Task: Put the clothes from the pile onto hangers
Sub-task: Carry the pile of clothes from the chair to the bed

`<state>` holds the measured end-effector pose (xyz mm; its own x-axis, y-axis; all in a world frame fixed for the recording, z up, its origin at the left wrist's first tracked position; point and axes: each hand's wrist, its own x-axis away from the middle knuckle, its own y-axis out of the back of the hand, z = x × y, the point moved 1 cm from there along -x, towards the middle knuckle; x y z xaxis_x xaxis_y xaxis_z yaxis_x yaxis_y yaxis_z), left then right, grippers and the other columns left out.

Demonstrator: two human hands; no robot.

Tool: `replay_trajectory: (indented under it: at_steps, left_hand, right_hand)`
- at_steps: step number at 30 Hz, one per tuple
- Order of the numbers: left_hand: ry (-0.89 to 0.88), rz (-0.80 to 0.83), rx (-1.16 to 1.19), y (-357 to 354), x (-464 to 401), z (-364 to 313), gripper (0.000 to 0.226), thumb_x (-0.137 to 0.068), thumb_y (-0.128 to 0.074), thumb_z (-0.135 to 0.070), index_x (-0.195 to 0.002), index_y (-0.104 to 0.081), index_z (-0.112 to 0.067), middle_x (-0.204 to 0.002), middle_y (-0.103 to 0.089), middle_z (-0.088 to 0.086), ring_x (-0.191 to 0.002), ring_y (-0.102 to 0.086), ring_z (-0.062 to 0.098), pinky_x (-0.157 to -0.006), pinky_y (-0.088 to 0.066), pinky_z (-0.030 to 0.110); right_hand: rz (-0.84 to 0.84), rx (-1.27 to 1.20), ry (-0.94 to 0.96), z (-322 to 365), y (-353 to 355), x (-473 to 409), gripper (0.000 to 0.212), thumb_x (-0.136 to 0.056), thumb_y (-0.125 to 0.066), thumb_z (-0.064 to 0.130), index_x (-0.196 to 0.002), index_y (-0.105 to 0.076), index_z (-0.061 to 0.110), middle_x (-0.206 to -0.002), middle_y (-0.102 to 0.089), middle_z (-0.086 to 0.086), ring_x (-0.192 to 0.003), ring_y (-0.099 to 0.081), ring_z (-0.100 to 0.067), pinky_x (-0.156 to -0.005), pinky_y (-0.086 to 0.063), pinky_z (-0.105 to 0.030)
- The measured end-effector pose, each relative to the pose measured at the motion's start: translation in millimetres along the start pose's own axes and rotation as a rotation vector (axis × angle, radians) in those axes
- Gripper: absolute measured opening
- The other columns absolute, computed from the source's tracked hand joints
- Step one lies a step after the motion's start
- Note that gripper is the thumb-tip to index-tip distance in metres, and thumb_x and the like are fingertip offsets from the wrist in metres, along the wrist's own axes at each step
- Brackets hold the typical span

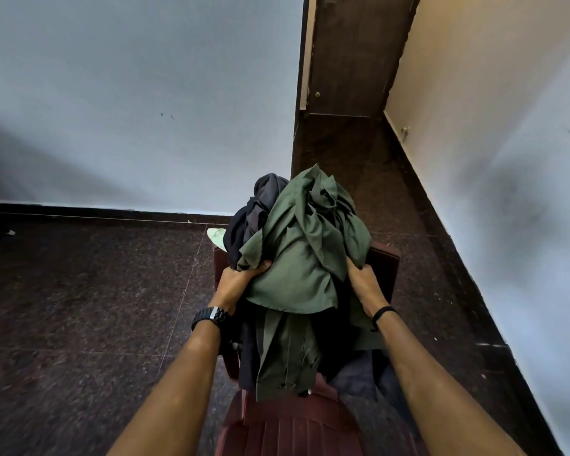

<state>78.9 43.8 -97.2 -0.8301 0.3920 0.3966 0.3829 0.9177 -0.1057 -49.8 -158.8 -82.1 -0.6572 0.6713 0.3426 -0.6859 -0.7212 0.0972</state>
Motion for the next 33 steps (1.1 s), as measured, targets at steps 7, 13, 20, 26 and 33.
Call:
replay_trajectory:
  at_steps: [7,13,20,26,33]
  left_hand:
    - [0.045,0.091,0.083,0,-4,1,0.048,-0.062,-0.085,-0.019,-0.107,-0.071,-0.008,-0.106,-0.072,0.008,-0.102,-0.066,0.023,-0.095,-0.049,0.034]
    - [0.274,0.234,0.177,-4,-6,-13,0.017,-0.075,-0.070,-0.028,-0.076,-0.079,-0.014,-0.087,-0.075,0.004,-0.080,-0.068,0.017,-0.093,-0.047,0.031]
    - [0.327,0.292,0.175,4,-11,-25,0.021,-0.080,-0.067,-0.028,-0.086,-0.078,-0.011,-0.093,-0.074,0.007,-0.083,-0.070,0.018,-0.086,-0.049,0.031]
    - [0.331,0.305,0.096,5,-15,-24,0.017,-0.077,-0.064,-0.020,-0.071,-0.079,-0.013,-0.080,-0.074,0.004,-0.069,-0.069,0.014,-0.081,-0.048,0.028]
    - [0.225,0.338,0.107,1,-6,-39,0.015,-0.072,-0.063,-0.009,-0.070,-0.077,-0.008,-0.077,-0.073,0.006,-0.067,-0.070,0.015,-0.064,-0.056,0.021]
  right_hand:
    - [0.229,-0.398,-0.314,3,0,-8,0.053,-0.084,-0.060,0.055,-0.122,-0.064,0.018,-0.122,-0.066,-0.010,-0.113,-0.061,-0.027,-0.100,-0.045,-0.044]
    - [0.265,-0.221,-0.465,39,14,-15,0.050,-0.081,-0.063,0.051,-0.111,-0.068,0.011,-0.099,-0.072,-0.016,-0.103,-0.061,-0.032,-0.084,-0.048,-0.045]
    - [0.260,-0.346,-0.402,53,3,-4,0.032,-0.098,-0.046,0.034,-0.105,-0.062,0.007,-0.101,-0.069,-0.009,-0.092,-0.059,-0.027,-0.072,-0.045,-0.038]
    - [0.240,-0.361,-0.440,46,-7,15,0.028,-0.098,-0.049,0.029,-0.095,-0.066,0.008,-0.068,-0.072,-0.011,-0.082,-0.060,-0.026,-0.067,-0.045,-0.035]
    - [0.252,-0.507,-0.375,48,-12,23,0.052,-0.097,-0.048,0.022,-0.054,-0.074,0.007,-0.065,-0.071,-0.011,-0.081,-0.059,-0.027,-0.066,-0.043,-0.035]
